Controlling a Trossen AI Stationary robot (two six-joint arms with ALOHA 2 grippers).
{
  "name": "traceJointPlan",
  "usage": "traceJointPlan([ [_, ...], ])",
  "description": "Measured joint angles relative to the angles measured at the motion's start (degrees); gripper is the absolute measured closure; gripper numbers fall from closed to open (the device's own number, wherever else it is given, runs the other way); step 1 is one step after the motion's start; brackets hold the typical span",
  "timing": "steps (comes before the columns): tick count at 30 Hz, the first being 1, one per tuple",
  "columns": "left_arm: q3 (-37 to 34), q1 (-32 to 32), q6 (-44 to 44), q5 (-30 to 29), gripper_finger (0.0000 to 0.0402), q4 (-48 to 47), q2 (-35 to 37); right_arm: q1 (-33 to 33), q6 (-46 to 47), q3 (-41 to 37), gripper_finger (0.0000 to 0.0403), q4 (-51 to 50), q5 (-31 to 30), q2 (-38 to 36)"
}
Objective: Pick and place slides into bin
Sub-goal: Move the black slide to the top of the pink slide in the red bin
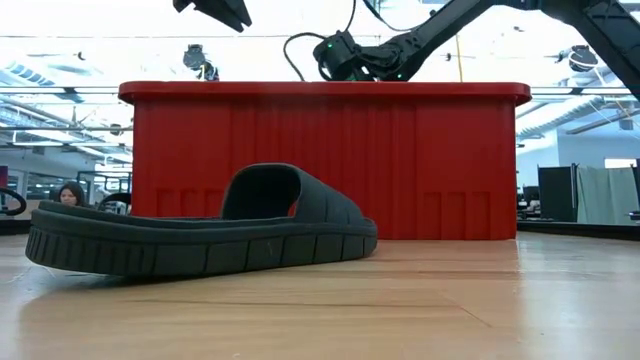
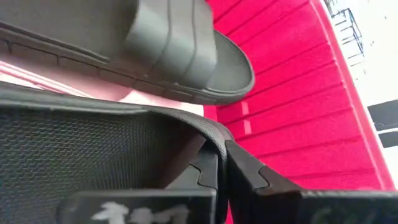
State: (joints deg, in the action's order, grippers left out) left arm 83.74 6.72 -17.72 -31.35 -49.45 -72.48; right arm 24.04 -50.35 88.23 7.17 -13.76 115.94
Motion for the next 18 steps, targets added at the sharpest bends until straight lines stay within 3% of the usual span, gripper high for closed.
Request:
traceJointPlan([
  [9, 0.0, 0.0, 1.29, 0.42, 0.0284, -0.02, 0.01, -0.21, 0.11, -0.07, 0.04, 2.64, -0.31, 1.03],
  [13, 0.0, 0.0, 1.38, 1.38, 0.0284, -0.03, 0.01, -0.59, 1.75, -0.12, 0.0401, 2.84, -7.47, 1.12],
  [18, 0.0, 0.0, 3.42, 1.46, 0.0284, -0.04, 0.01, -0.49, 3.05, -0.22, 0.0401, 3.67, -7.2, 1.2],
])
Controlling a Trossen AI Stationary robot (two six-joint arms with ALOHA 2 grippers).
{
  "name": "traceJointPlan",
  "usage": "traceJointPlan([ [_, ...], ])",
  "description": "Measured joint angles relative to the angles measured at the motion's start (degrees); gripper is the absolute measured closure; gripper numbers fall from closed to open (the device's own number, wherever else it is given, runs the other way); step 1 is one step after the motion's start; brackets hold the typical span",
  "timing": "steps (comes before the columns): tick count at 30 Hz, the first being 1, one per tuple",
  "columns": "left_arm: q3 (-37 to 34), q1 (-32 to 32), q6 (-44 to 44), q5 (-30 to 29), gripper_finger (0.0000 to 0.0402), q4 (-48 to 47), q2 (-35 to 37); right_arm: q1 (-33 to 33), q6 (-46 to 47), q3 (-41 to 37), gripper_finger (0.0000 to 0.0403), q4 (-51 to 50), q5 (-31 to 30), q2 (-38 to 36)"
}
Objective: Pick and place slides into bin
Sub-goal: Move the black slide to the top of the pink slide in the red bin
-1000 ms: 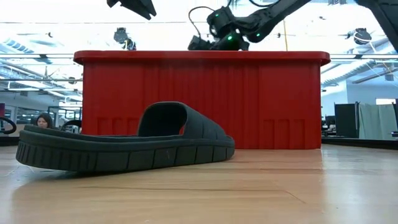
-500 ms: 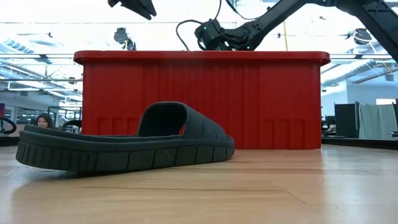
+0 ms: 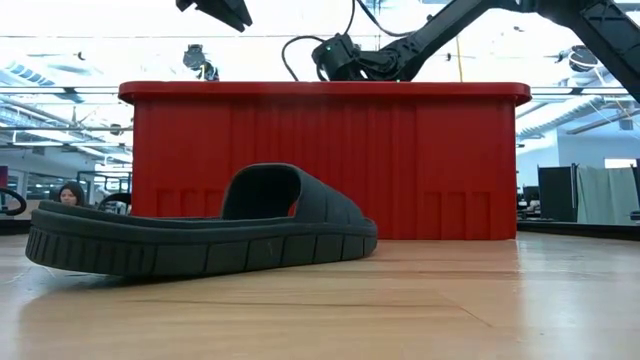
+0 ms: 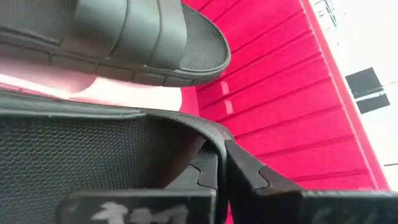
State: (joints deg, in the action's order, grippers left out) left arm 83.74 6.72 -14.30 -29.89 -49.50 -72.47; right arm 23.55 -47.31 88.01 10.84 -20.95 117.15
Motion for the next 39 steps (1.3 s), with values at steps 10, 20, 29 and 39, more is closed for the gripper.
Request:
traceJointPlan([
  [10, 0.0, -0.13, 0.48, 0.68, 0.0284, 0.02, 0.0, -0.94, 0.26, 0.11, 0.0401, 1.57, 0.18, 2.39],
  [20, 0.0, -0.11, 0.48, 1.49, 0.0284, 0.04, -0.01, -1.22, 1.72, 0.04, 0.0358, 3.18, 3.3, 2.55],
  [29, 0.0, -0.11, 0.54, 1.53, 0.0284, 0.02, -0.02, -2.4, 6.33, -0.02, 0.0293, 3.07, 6.72, 2.57],
  [39, 0.0, -0.11, 0.56, 1.53, 0.0284, 0.01, -0.01, -3.85, 6.27, -0.11, 0.0235, 4.51, 7.48, 1.54],
])
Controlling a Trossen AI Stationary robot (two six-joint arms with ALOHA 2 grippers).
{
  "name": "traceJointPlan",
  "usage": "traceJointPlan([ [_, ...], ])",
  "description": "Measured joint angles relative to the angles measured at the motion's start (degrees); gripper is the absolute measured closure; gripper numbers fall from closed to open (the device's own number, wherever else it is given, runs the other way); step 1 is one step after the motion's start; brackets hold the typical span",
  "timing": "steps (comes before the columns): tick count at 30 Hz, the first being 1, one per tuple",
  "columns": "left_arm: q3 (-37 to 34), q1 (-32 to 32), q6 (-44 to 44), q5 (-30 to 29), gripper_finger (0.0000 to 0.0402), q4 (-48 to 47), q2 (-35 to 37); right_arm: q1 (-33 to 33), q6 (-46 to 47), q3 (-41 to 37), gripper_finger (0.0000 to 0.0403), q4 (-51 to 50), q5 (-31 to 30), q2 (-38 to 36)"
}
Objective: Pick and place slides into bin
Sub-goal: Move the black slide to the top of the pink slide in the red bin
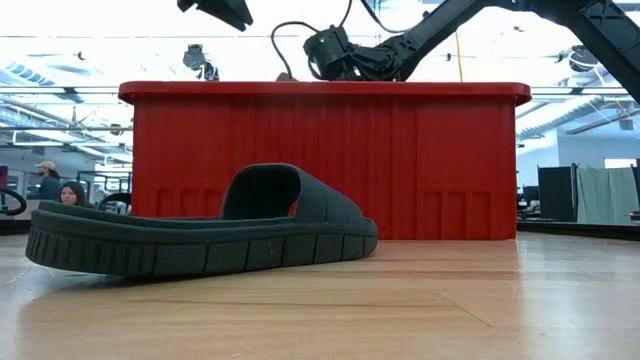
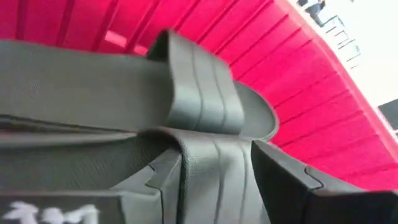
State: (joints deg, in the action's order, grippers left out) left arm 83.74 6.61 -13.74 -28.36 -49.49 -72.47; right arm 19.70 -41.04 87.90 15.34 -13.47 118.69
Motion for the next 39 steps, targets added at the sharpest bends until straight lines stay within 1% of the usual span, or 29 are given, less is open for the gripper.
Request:
traceJointPlan([
  [8, 0.0, 0.0, -0.02, 0.0, 0.0284, 0.02, 0.01, 0.15, 1.06, 0.02, 0.0235, 0.89, -7.51, -0.04],
  [13, 0.0, 0.0, -0.02, 0.0, 0.0284, 0.02, -0.01, 0.33, 2.9, 0.02, 0.0232, 0.73, -7.64, -0.04],
  [17, 0.0, 0.0, -0.02, 0.0, 0.0284, 0.02, 0.01, 0.07, -0.68, -0.57, 0.023, 0.75, -7.72, -0.04],
  [23, 0.0, 0.0, -0.02, 0.0, 0.0284, 0.02, 0.01, 0.11, -1.4, -0.68, 0.0239, 0.8, -13.79, -0.04],
  [28, 0.0, 0.0, 0.0, -0.02, 0.0284, 0.02, 0.01, 0.18, -1.16, -0.7, 0.0249, 0.78, -15.29, -0.04],
  [30, 0.0, 0.0, 0.0, -0.02, 0.0284, 0.02, 0.01, 0.16, 0.46, -0.7, 0.0261, 0.74, -15.1, -0.04],
  [32, 0.0, 0.0, 0.0, -0.02, 0.0284, 0.02, 0.01, 0.17, 2.22, -0.72, 0.0284, 0.73, -15.06, -0.04],
  [34, 0.0, 0.0, 0.0, -0.02, 0.0284, 0.02, 0.01, 0.2, 3.21, -0.72, 0.0318, 0.73, -15.07, -0.04],
  [37, 0.0, 0.0, 0.02, -0.02, 0.0284, 0.02, 0.0, 0.21, 4.72, -0.74, 0.0381, 0.65, -15.09, -0.04],
  [38, 0.0, 0.0, 0.02, -0.02, 0.0284, 0.02, 0.0, 0.26, 5.42, -0.74, 0.039, 0.72, -15.1, -0.04],
  [39, 0.0, 0.0, 0.02, -0.02, 0.0284, 0.02, 0.01, 0.29, 6.33, -0.74, 0.0391, 0.75, -15.3, -0.04],
])
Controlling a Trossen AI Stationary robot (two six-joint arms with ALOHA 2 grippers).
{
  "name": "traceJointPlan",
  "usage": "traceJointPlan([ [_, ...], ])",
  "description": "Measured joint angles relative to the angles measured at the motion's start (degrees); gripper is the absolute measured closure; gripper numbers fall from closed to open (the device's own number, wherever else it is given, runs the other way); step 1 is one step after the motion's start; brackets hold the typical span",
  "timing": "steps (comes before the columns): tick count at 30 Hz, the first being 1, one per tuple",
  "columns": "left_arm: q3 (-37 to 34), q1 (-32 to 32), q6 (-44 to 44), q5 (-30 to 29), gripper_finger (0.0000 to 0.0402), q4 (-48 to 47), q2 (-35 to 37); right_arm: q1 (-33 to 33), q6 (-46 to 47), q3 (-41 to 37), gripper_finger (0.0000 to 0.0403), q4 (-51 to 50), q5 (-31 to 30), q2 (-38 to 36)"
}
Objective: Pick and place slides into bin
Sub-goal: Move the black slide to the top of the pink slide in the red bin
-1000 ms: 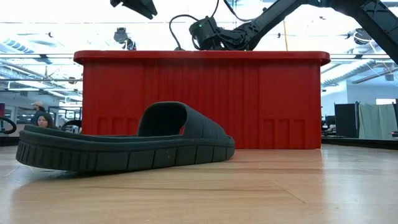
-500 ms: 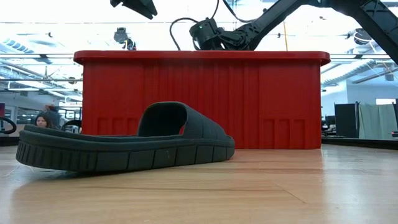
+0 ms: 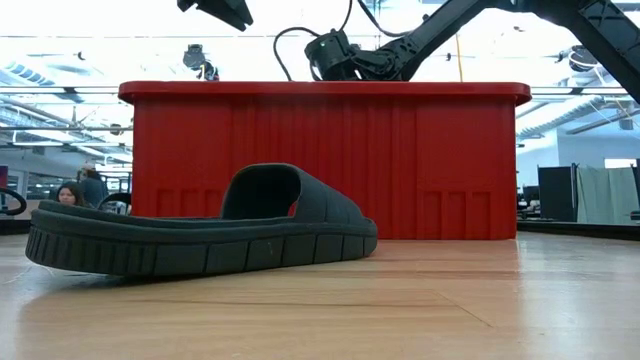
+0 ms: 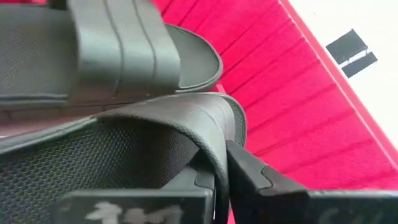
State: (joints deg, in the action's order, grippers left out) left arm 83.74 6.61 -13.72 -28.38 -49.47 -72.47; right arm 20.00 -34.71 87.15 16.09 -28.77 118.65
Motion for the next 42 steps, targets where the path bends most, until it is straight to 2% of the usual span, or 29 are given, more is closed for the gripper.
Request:
traceJointPlan([
  [4, 0.0, 0.01, 0.02, 0.0, 0.0284, 0.01, -0.01, 0.01, 2.48, 0.0, 0.0394, 2.16, -3.81, 0.91],
  [8, 0.0, 0.01, 0.06, 0.03, 0.0284, 0.02, -0.01, -0.23, -1.09, 0.0, 0.0396, 5.33, -8.85, 3.26],
  [17, 0.0, -0.04, 0.55, 1.86, 0.0284, 0.0, 0.0, -1.37, -3.74, 0.0, 0.0388, 5.69, -10.4, 3.98],
  [22, 0.0, -0.04, 0.55, 1.88, 0.0284, 0.0, 0.0, -1.39, -2.98, 0.0, 0.0354, 5.56, -10.32, 3.98],
  [34, 0.0, -0.04, 2.03, 1.92, 0.0284, 0.0, 0.0, -2.83, -2.84, 0.0, 0.0232, 4.65, -10.18, 4.0],
  [42, 0.0, -0.04, 2.01, 2.66, 0.0284, 0.0, -0.02, -3.64, -0.6, 0.0, 0.0209, 2.43, -8.21, 4.0],
])
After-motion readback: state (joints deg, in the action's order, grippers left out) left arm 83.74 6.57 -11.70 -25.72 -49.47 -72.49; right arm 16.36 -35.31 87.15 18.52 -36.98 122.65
